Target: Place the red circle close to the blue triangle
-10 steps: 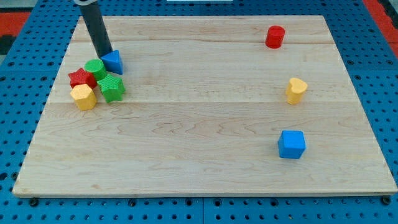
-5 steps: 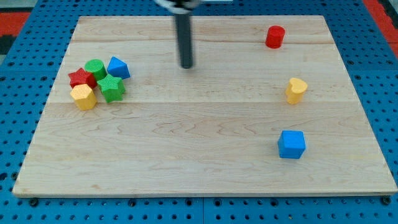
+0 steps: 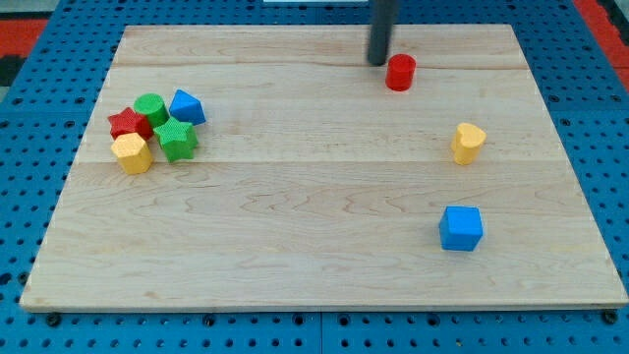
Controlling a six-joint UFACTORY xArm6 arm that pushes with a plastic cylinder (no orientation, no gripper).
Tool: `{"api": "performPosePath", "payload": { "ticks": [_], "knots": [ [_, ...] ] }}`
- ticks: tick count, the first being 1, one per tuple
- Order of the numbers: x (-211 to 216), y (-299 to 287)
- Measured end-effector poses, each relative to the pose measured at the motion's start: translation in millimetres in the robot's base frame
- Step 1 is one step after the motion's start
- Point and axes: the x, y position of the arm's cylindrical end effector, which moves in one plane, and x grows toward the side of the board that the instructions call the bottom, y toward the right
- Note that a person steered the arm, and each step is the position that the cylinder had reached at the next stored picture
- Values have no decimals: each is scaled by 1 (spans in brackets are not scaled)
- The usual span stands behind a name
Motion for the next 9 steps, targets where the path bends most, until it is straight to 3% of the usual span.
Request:
{"api": "performPosePath", "payload": {
  "ticks": [1,2,3,4,5,6,7,9],
  "knots": [
    [-30,53],
    [-33,113],
    [25,100],
    [-2,28],
    [-10,77],
    [-39,38],
    [-36,-39],
    [55,-159]
  ]
}}
